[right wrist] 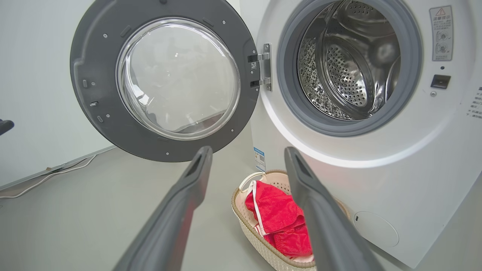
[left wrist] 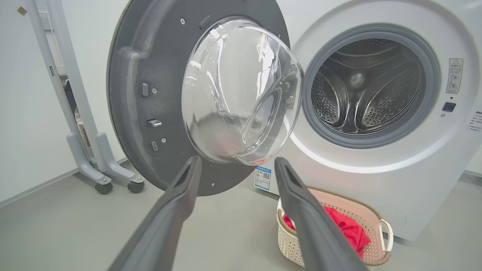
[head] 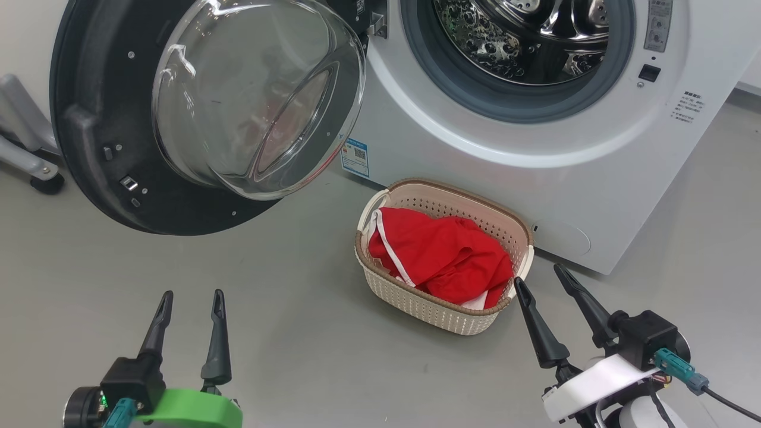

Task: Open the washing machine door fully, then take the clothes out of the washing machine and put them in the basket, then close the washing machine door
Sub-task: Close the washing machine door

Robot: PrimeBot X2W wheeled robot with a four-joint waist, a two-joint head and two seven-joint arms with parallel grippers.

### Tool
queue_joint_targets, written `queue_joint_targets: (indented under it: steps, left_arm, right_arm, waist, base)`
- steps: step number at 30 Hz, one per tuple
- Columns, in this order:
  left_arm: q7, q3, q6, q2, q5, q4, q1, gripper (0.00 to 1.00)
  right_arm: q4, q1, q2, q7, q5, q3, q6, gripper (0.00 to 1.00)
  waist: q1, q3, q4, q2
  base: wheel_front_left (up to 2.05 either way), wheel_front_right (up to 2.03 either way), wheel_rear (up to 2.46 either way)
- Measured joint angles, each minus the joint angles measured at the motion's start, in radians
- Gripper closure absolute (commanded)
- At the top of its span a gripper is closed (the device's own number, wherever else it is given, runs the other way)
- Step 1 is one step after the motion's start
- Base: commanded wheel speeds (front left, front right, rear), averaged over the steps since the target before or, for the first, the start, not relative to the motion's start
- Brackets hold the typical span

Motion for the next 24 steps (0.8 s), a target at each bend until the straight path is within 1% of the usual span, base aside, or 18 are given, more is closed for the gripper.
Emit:
queue_joint_targets:
  steps: [17, 18, 19, 20, 21, 24]
  left_arm:
    - [0.000, 0.004, -0.003, 0.000, 0.001, 0.000, 0.000, 0.00]
    - [0.000, 0.004, -0.003, 0.000, 0.002, -0.001, 0.000, 0.13]
    - [0.000, 0.004, -0.003, 0.000, 0.004, 0.000, 0.000, 0.60]
    - [0.000, 0.004, -0.003, 0.000, 0.008, 0.000, 0.000, 0.87]
    - [0.000, 0.004, -0.003, 0.000, 0.010, 0.000, 0.000, 1.00]
    - [0.000, 0.004, -0.003, 0.000, 0.010, -0.001, 0.000, 1.00]
  right_arm:
    - [0.001, 0.000, 0.000, 0.000, 0.000, -0.006, 0.000, 0.00]
    - [0.001, 0.000, 0.000, 0.000, 0.000, -0.006, 0.000, 0.00]
    - [0.001, 0.000, 0.000, 0.000, 0.000, -0.006, 0.000, 0.00]
    - [0.001, 0.000, 0.000, 0.000, 0.000, -0.006, 0.000, 0.00]
    - [0.001, 0.000, 0.000, 0.000, 0.000, -0.006, 0.000, 0.00]
    - [0.001, 0.000, 0.000, 0.000, 0.000, -0.008, 0.000, 0.00]
  waist:
    - [0.0000, 0.005, 0.000, 0.0000]
    - [0.0000, 0.005, 0.000, 0.0000]
    - [0.0000, 0.005, 0.000, 0.0000]
    - [0.0000, 0.006, 0.000, 0.0000]
    - [0.0000, 0.006, 0.000, 0.0000]
    - [0.0000, 0.008, 0.000, 0.0000]
  base:
    - [0.00, 0.00, 0.00]
    - [0.00, 0.00, 0.00]
    - [0.00, 0.00, 0.00]
    - [0.00, 0.00, 0.00]
    - [0.00, 0.00, 0.00]
    - [0.00, 0.00, 0.00]
